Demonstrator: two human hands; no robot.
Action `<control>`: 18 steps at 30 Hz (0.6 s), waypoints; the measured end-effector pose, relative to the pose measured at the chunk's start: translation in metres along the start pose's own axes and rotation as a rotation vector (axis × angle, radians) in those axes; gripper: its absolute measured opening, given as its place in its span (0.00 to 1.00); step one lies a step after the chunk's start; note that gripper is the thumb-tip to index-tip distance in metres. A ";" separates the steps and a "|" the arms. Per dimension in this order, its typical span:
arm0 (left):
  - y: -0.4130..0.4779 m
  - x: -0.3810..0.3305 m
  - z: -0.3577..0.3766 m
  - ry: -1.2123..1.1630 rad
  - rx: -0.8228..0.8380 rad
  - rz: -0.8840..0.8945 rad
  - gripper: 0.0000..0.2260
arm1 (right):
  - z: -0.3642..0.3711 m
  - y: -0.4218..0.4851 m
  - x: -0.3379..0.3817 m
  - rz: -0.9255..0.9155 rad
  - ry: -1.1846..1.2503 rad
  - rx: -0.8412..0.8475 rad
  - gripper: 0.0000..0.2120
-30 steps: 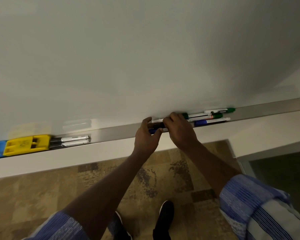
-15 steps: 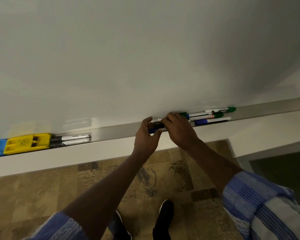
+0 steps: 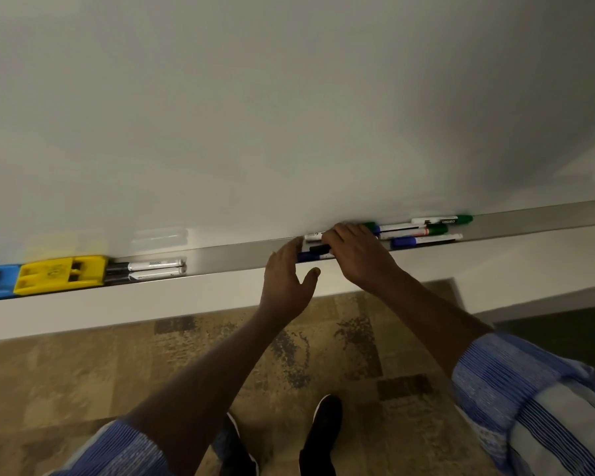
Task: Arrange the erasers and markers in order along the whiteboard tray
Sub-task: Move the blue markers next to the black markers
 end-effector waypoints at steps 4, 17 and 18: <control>-0.015 0.020 -0.008 0.272 0.060 0.061 0.29 | -0.002 -0.003 -0.001 -0.006 0.034 -0.065 0.09; -0.062 0.093 -0.064 0.683 0.228 0.076 0.37 | -0.025 0.048 0.094 -0.028 0.314 -0.143 0.07; -0.066 0.098 -0.069 0.684 0.241 0.078 0.38 | -0.024 0.053 0.108 -0.048 0.316 -0.142 0.08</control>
Point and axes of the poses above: each hand's wrist, its own y-axis towards the middle knuckle, its own z-axis out of the palm, x = y × z, the point moved 2 cm from there along y, towards the middle knuckle, and after that the axes turned 9 degrees about z, right-handed, at the moved point
